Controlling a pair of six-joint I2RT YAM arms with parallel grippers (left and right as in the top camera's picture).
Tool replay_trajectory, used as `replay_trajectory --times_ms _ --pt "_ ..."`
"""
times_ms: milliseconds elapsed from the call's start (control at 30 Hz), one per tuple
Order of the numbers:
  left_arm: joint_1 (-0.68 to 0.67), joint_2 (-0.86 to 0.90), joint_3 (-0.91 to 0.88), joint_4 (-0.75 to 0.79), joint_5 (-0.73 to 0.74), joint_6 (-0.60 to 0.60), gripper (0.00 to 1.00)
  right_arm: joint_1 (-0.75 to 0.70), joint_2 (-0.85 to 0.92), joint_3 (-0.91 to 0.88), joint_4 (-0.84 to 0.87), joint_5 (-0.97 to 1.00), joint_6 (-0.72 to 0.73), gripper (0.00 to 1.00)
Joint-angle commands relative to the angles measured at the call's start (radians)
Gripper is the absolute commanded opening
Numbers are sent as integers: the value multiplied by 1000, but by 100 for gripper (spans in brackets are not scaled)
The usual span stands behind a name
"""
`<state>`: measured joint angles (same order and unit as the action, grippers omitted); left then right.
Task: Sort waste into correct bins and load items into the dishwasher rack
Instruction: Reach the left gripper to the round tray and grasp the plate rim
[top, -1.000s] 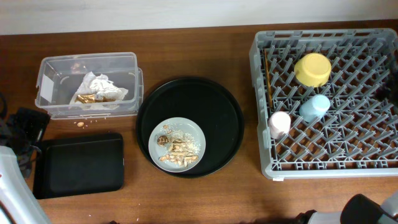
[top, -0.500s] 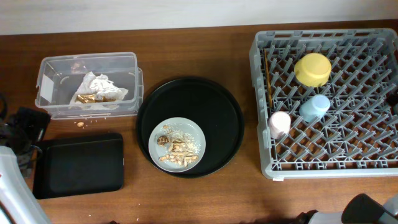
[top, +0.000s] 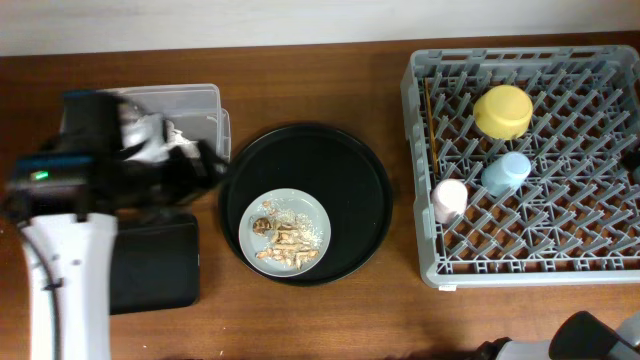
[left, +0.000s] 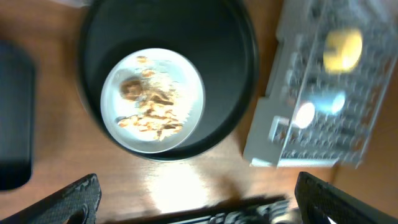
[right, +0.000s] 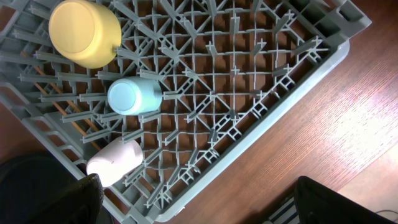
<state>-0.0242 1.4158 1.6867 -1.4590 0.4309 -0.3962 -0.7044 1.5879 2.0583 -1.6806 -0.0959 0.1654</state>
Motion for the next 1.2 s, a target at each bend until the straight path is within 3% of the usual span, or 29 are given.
replay_trajectory --times_ms 0,67,167,500,600,733,900,1000,1100,1167 --pt "-249 100 230 -83 -278 39 99 -4 6 4 -3 -5 8 99" --pt "-356 189 333 -153 -368 27 99 -4 6 4 -3 -5 8 99" --pt "-431 265 341 -132 -371 23 99 -4 6 4 -3 -5 8 99" --pt "-514 413 339 -82 -296 19 99 -4 6 4 -3 -5 8 99" --pt "-552 452 312 -24 -297 -30 99 -4 6 4 -3 -5 8 99" --pt "-602 506 258 33 -326 -137 89 -4 6 4 -3 -5 8 99" --pt "-654 591 170 108 -500 -406 82 -4 6 4 -3 -5 8 99" --pt "-671 658 146 164 -509 -441 78 -4 6 4 -3 -5 8 99" --pt "-679 731 145 184 -518 -442 60 -4 6 4 -3 -5 8 99" --pt "-680 774 145 192 -518 -442 59 -4 6 4 -3 -5 8 99"
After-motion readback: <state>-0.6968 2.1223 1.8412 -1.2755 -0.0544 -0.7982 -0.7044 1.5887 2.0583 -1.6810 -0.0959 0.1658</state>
